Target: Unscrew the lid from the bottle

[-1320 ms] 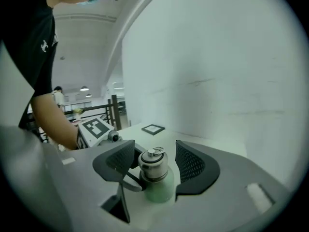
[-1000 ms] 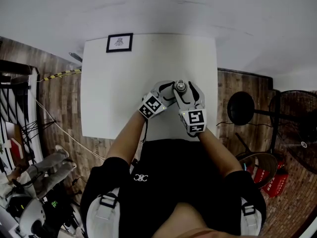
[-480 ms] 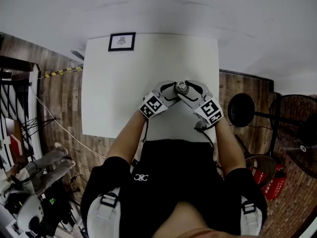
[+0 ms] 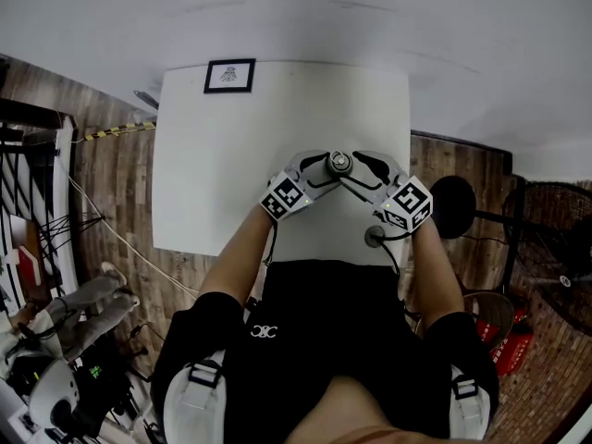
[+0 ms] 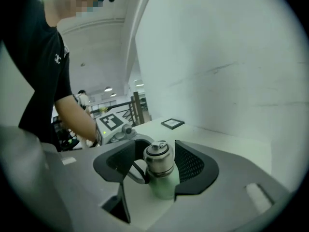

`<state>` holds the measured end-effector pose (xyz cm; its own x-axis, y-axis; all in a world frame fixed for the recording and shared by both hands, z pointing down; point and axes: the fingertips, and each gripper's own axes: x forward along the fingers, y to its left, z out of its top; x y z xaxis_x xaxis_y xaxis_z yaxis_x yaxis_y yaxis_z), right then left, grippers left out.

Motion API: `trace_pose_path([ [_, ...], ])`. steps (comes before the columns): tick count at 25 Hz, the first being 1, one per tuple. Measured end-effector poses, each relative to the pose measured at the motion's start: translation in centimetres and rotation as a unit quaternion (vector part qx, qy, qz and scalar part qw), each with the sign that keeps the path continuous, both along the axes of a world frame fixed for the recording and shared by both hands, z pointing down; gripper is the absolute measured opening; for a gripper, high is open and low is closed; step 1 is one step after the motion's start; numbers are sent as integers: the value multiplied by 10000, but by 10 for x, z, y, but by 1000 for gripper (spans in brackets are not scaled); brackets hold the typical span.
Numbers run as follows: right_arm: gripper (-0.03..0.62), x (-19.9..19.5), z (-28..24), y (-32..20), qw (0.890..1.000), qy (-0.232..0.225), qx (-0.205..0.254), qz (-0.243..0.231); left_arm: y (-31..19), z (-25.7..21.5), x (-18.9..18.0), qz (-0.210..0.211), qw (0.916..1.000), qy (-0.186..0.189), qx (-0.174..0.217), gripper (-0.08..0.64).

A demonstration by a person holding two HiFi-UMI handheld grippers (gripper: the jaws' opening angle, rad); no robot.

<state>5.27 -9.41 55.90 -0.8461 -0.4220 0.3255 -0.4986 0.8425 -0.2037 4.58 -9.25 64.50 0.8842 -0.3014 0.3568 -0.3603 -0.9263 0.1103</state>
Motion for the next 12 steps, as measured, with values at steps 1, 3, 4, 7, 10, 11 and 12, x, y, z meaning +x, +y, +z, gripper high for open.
trace_pose_path([
  [1, 238, 5, -4, 2, 9989, -171, 13, 447, 0, 0, 0, -6, 10000, -3, -5, 341],
  [3, 238, 13, -10, 6, 9896, -332, 177, 1385, 1, 0, 0, -16, 10000, -11, 0, 341],
  [4, 238, 15, -11, 8, 9832, -307, 290, 1774, 1, -1, 1, -19, 10000, -13, 6, 341],
  [7, 238, 7, -7, 9, 9681, 32, 621, 2427, 1, 0, 0, -39, 10000, -13, 6, 341],
  [10, 238, -4, 3, 4, 9567, 547, 793, 2745, 0, 1, -1, -75, 10000, -7, -1, 341],
  [11, 239, -4, 7, 2, 9525, 722, 812, 2843, 0, 1, 0, -84, 10000, -8, -5, 341],
  [12, 239, -4, 11, 1, 9486, 863, 811, 2936, 1, 1, 0, -90, 10000, -11, -9, 341],
])
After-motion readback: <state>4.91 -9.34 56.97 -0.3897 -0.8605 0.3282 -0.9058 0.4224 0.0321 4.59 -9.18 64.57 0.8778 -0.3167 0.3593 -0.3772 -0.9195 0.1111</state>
